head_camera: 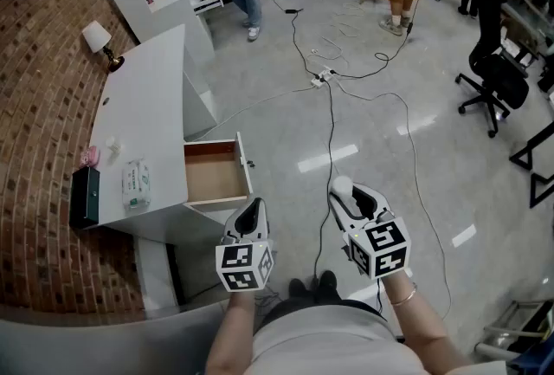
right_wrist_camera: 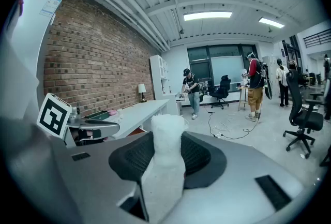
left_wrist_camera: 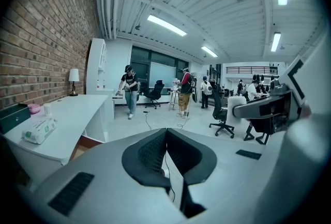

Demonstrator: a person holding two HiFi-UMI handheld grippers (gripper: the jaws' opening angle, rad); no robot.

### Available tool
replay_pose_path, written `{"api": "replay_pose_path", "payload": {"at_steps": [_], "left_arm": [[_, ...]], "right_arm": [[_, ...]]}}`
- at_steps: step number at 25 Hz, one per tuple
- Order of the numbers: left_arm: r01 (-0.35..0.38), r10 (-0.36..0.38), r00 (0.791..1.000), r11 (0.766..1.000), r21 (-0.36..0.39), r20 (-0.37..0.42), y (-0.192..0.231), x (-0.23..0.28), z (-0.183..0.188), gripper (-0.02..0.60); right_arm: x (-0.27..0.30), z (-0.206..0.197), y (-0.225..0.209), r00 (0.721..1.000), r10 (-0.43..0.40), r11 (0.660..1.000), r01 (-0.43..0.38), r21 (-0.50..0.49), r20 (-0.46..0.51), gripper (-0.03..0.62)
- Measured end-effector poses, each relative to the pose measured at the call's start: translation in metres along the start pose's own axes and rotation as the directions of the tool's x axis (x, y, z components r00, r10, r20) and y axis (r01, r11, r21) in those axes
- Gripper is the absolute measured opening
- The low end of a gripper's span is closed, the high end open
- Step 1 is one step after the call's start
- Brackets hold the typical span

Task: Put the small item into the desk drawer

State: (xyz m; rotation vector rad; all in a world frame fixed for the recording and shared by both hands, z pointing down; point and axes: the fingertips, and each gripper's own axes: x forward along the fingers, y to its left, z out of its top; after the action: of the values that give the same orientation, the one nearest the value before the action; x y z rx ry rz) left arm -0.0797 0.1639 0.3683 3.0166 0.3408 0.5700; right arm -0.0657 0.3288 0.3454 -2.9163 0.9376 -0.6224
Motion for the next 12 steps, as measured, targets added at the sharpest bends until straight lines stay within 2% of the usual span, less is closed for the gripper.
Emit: {"api": "replay_pose_path", "payload": {"at_steps": [12], "left_arm": [[-0.021,0.020,1.000,1.000,0.019,0.013,-0.012,0.000,0.007,0.021]], "right_arm": [[-0.011,-0.005,-0.015,1.000,0.025,0.998,-0.026,0.052,0.019,0.167]]}}
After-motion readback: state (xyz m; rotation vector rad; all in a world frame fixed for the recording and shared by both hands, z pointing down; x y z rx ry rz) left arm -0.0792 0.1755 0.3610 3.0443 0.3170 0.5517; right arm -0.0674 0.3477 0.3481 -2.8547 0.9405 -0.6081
